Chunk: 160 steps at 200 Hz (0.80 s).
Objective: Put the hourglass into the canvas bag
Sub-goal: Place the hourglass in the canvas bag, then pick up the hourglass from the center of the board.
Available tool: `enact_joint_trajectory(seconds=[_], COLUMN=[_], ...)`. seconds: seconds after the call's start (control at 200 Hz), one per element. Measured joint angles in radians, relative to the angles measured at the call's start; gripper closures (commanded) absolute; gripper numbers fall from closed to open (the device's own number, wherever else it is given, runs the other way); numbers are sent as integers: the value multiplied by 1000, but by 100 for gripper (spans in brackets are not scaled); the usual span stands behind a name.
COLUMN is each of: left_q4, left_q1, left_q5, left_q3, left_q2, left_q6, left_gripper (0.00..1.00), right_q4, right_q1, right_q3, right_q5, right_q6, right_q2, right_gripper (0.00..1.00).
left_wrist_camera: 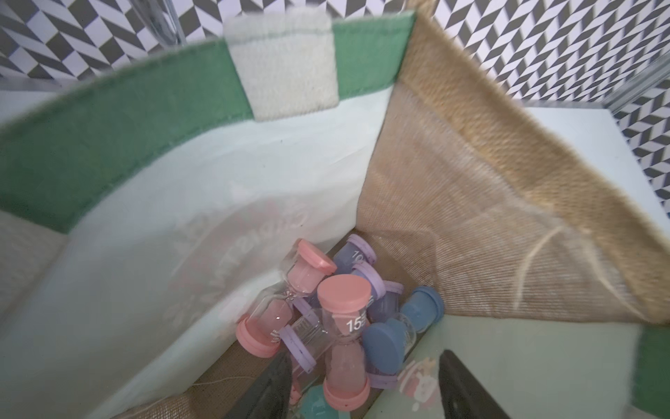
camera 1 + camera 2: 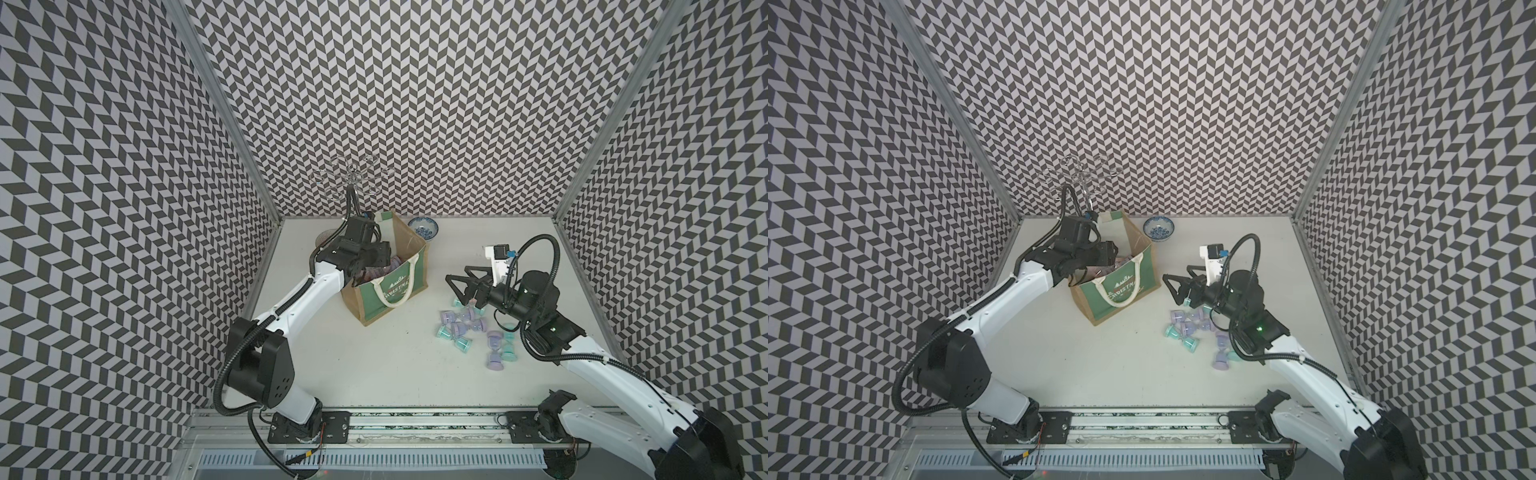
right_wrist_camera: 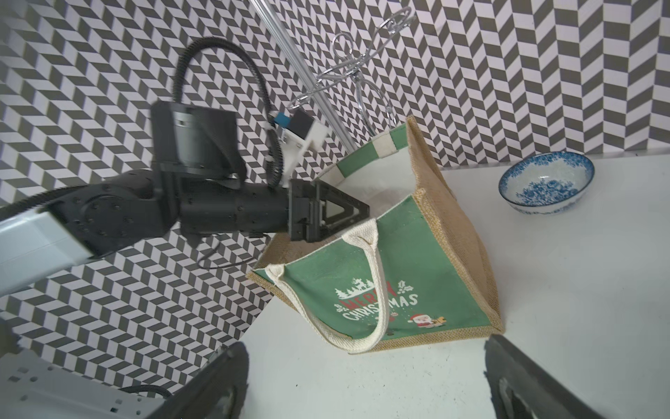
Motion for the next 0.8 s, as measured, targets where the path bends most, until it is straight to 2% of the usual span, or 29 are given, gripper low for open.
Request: enact_joint_trajectory(seconds=[0.34,0.581,0.801], left_q4=[18,101,119], left_q1=[-79,-234,-396], left_q5=[5,14,19], left_q3=[0,-78,-156], left_q2=[-169,-302,-344], left_q6=[-8,18,18], left_gripper=[33,30,28], right_q4=[-190,-323,-444], right_q1=[-6,-7,-7], right_q3=[6,10,10], right_q5=[122,135,175], right_q6=[16,26,33], right_q2=[-94,-133,-196], right_gripper=[1,1,1])
